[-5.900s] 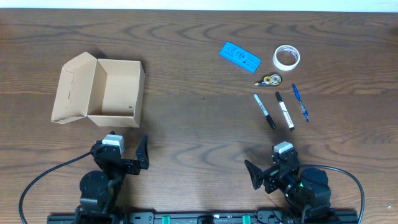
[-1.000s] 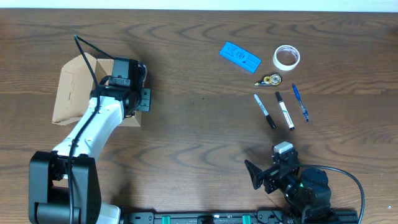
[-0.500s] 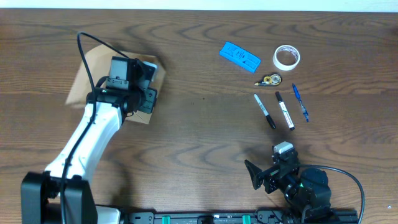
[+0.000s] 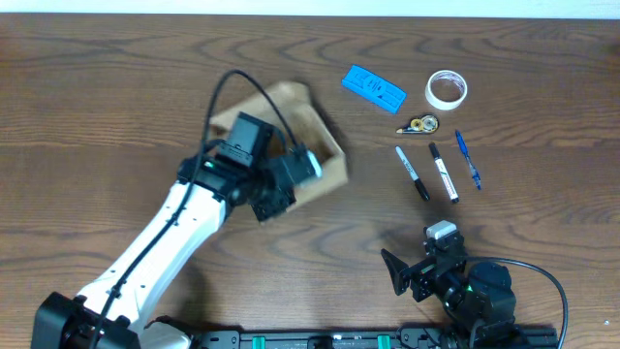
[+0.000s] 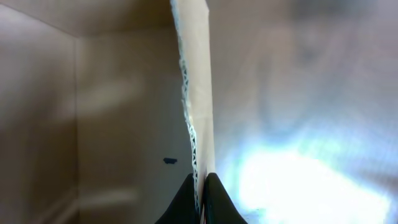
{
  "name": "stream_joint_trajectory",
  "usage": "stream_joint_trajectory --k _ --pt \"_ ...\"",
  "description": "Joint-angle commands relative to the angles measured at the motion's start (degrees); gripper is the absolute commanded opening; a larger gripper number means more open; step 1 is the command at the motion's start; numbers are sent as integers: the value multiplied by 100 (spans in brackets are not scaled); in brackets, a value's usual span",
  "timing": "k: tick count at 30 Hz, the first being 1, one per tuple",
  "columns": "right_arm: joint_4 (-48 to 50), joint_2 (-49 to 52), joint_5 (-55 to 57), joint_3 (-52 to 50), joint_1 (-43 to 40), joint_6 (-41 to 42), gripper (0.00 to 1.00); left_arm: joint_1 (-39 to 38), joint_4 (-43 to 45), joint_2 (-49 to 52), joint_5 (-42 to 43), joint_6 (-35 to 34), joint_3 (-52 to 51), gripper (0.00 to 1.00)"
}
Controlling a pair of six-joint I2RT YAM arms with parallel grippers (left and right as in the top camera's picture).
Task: Pack container
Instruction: 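Drag the box rightward with the left gripper toward table center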
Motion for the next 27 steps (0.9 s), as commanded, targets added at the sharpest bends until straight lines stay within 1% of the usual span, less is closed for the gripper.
stream_joint_trajectory --k 1,6,14,20,21,22,23,25,27 --pt "11 -39 -44 -22 94 52 99 -308 -195 -63 549 1421 114 5" --pt "11 -39 -44 -22 94 52 99 -431 -391 -59 531 2122 111 5" --pt "11 -39 -44 -22 94 52 99 -431 -382 -52 -42 2135 111 5" --pt "11 -39 -44 -22 94 52 99 -431 -409 -52 -26 2118 111 6" --pt "9 -39 -44 -22 94 52 99 -431 -407 -52 -26 2068 111 11" --pt "11 -39 -44 -22 94 52 99 -431 -402 -52 -24 1978 111 58" --pt "11 -39 -44 -22 94 52 99 -431 -376 -52 -28 1853 111 96" --pt "11 -39 -44 -22 94 52 99 -431 -323 -52 -39 1624 111 95" --pt "11 -39 -44 -22 94 52 99 -431 -326 -55 -37 1572 111 95"
